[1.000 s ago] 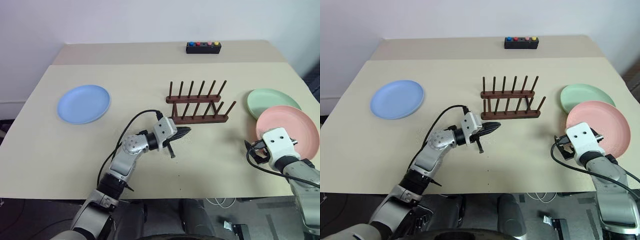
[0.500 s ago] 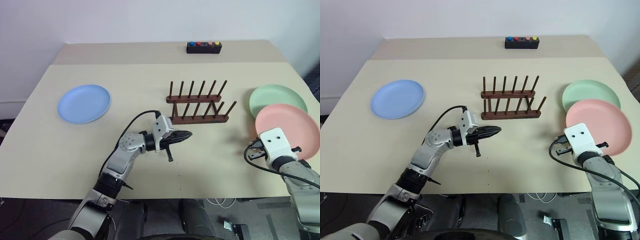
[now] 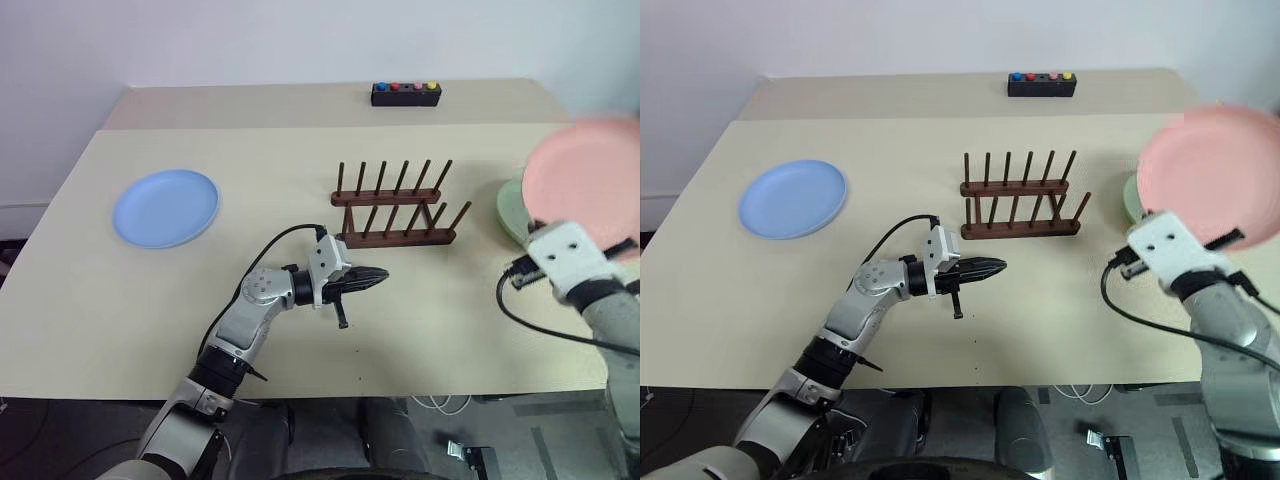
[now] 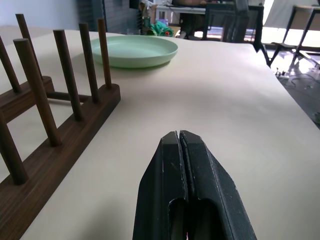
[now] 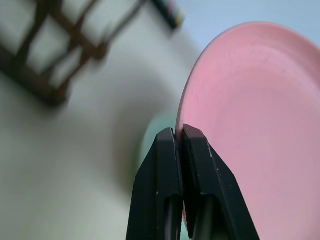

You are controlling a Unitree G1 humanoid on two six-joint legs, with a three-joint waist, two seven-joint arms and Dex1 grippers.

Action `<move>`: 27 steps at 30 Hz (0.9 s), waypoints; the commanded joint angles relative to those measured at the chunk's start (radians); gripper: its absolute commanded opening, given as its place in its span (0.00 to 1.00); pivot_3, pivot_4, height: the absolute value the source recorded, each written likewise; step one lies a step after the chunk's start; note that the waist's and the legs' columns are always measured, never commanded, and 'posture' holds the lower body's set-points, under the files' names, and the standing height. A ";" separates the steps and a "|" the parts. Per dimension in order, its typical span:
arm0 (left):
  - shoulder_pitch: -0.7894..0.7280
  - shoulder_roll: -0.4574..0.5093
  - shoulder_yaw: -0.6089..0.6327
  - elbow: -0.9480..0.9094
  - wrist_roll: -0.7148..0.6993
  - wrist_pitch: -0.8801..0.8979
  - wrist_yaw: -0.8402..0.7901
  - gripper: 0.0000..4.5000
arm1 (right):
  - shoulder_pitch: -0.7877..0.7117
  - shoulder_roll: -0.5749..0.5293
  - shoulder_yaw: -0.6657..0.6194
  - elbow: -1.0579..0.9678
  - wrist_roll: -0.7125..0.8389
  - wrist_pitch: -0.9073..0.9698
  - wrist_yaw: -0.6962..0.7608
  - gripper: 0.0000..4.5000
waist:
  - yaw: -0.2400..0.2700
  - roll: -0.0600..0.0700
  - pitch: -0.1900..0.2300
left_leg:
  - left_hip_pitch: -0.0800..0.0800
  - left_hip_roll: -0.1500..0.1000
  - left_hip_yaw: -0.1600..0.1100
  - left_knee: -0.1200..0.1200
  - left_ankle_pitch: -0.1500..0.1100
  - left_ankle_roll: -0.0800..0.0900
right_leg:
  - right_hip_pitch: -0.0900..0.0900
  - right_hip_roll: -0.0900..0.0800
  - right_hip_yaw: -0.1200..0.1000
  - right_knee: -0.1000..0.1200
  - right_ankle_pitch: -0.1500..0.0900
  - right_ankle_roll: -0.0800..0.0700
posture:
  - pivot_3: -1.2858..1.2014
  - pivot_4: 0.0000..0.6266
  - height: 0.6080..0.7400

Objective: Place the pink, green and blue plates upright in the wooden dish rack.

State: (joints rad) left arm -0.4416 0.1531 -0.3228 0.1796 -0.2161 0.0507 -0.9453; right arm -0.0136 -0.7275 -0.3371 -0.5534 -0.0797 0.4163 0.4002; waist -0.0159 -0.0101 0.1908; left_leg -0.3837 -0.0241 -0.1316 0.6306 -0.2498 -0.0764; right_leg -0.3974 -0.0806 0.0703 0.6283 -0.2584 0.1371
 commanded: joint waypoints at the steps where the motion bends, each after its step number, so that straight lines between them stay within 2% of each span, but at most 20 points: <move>1: -0.020 -0.007 0.010 -0.003 0.007 -0.033 0.004 0.00 | -0.112 -0.018 -0.034 0.074 0.078 -0.083 0.042 0.01 | 0.001 0.000 0.000 | 0.000 0.000 0.000 0.000 0.000 0.000 | 0.000 0.000 0.000 0.000 0.000 0.001 | 0.52 0.24 1.00; 3: -0.021 -0.006 0.016 0.000 0.008 -0.037 0.007 0.00 | -0.200 -0.023 -0.018 0.133 0.117 -0.135 0.075 0.01 | 0.004 0.000 0.000 | 0.000 0.000 0.000 0.000 0.000 0.000 | 0.000 0.000 0.000 0.000 0.001 0.002 | 0.52 0.24 1.00; 7: -0.015 0.001 0.024 -0.005 0.014 -0.042 0.023 0.00 | -0.391 0.002 0.013 0.202 0.398 -0.079 0.284 0.01 | -0.003 0.001 0.001 | -0.002 0.000 -0.001 -0.001 0.000 0.000 | -0.002 0.000 0.000 -0.001 0.002 0.002 | 0.52 0.24 1.00; 12: -0.003 0.019 0.036 -0.025 0.014 -0.041 0.045 0.00 | -0.487 0.026 0.020 0.277 0.604 -0.021 0.423 0.01 | 0.002 0.000 0.001 | -0.003 0.000 -0.002 -0.001 0.000 0.000 | -0.002 0.000 -0.001 0.000 0.002 0.002 | 0.52 0.24 1.00; 18: 0.023 0.045 0.048 -0.066 0.012 -0.029 0.070 0.00 | -0.512 0.052 -0.020 0.369 0.828 0.116 0.491 0.01 | 0.003 0.001 0.001 | -0.004 0.000 -0.002 0.000 0.000 0.000 | -0.003 0.000 -0.001 0.000 0.002 0.002 | 0.52 0.24 1.00; 24: 0.039 0.054 0.050 -0.102 0.011 -0.010 0.092 0.00 | -0.540 0.073 -0.072 0.425 0.972 0.188 0.476 0.01 | 0.002 0.001 0.000 | -0.004 0.000 -0.002 -0.001 0.000 0.000 | -0.004 0.000 -0.001 0.000 0.002 0.002 | 0.52 0.24 1.00; 27: 0.044 0.058 0.049 -0.110 0.009 -0.006 0.094 0.00 | -0.546 0.072 -0.075 0.438 0.991 0.200 0.471 0.01 | 0.001 0.001 0.000 | -0.005 0.000 -0.002 -0.001 0.000 0.000 | -0.005 0.000 -0.001 0.001 0.002 0.002 | 0.52 0.24 1.00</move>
State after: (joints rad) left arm -0.4005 0.2130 -0.2835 0.1100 -0.2046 0.0442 -0.8568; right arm -0.5305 -0.6513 -0.3788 -0.1097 0.8802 0.6158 0.8716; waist -0.0149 -0.0090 0.1912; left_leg -0.3882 -0.0243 -0.1334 0.6300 -0.2498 -0.0763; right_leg -0.4021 -0.0807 0.0691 0.6289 -0.2566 0.1394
